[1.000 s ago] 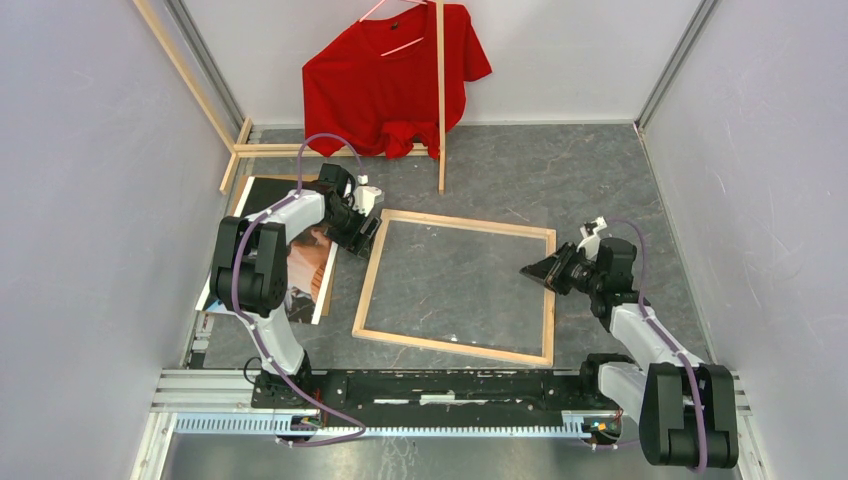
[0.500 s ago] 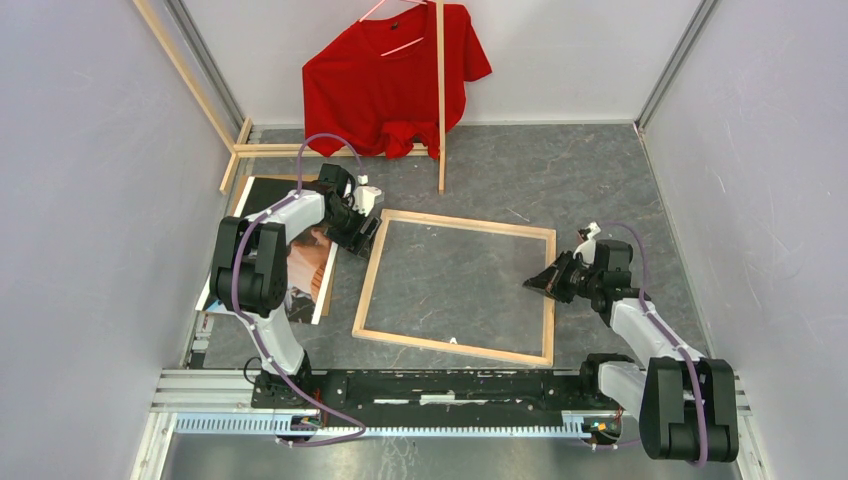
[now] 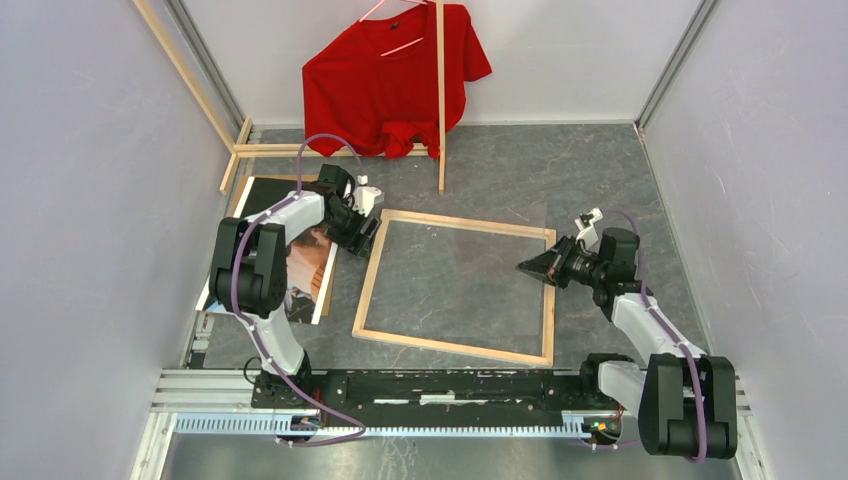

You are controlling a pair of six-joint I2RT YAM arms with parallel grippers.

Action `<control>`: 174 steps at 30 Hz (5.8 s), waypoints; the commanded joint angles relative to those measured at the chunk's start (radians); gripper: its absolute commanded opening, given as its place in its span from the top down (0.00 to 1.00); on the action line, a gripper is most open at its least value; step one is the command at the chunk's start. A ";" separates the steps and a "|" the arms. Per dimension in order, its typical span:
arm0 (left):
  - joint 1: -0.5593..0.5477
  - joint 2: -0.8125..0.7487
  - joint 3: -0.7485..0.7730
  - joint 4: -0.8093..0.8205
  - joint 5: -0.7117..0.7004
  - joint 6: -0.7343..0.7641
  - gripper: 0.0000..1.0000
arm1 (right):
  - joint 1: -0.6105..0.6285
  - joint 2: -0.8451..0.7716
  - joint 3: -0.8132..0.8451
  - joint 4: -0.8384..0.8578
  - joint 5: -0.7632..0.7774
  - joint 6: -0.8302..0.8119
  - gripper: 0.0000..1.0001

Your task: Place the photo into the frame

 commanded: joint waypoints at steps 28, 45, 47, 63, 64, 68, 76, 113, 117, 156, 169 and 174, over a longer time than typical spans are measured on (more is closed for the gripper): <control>-0.004 0.001 -0.051 0.033 0.019 -0.015 0.23 | 0.103 -0.152 0.000 0.603 -0.016 0.692 1.00; 0.089 0.018 0.018 -0.017 0.113 -0.061 0.27 | 0.286 -0.203 0.083 0.785 0.094 0.830 1.00; 0.136 0.023 0.045 -0.031 0.136 -0.068 0.27 | 0.314 -0.202 0.093 0.788 0.106 0.831 1.00; 0.217 -0.036 0.050 -0.042 0.171 -0.077 0.26 | 0.489 -0.216 0.236 0.722 0.208 0.808 1.00; 0.217 -0.042 0.050 -0.046 0.187 -0.076 0.26 | 0.505 -0.215 0.230 0.718 0.215 0.799 1.00; 0.215 -0.081 0.059 -0.065 0.227 -0.079 0.26 | 0.531 -0.209 0.133 0.753 0.227 0.798 1.00; 0.215 -0.142 0.035 -0.047 0.135 -0.068 0.26 | 0.432 -0.188 -0.086 0.668 0.158 0.638 1.00; 0.022 -0.089 0.011 -0.007 0.033 -0.085 0.25 | 0.060 -0.088 -0.134 0.272 -0.089 0.116 1.00; 0.022 -0.087 0.030 -0.015 0.043 -0.087 0.24 | 0.026 -0.076 -0.131 0.271 -0.105 0.109 1.00; 0.020 -0.053 0.027 -0.013 0.029 -0.080 0.25 | -0.050 -0.082 -0.086 0.098 -0.121 -0.020 1.00; 0.021 -0.052 0.027 -0.013 0.028 -0.077 0.25 | -0.064 -0.088 -0.050 0.041 -0.103 -0.076 1.00; 0.020 -0.050 0.024 -0.013 0.028 -0.077 0.25 | -0.067 -0.082 -0.041 0.044 -0.102 -0.078 1.00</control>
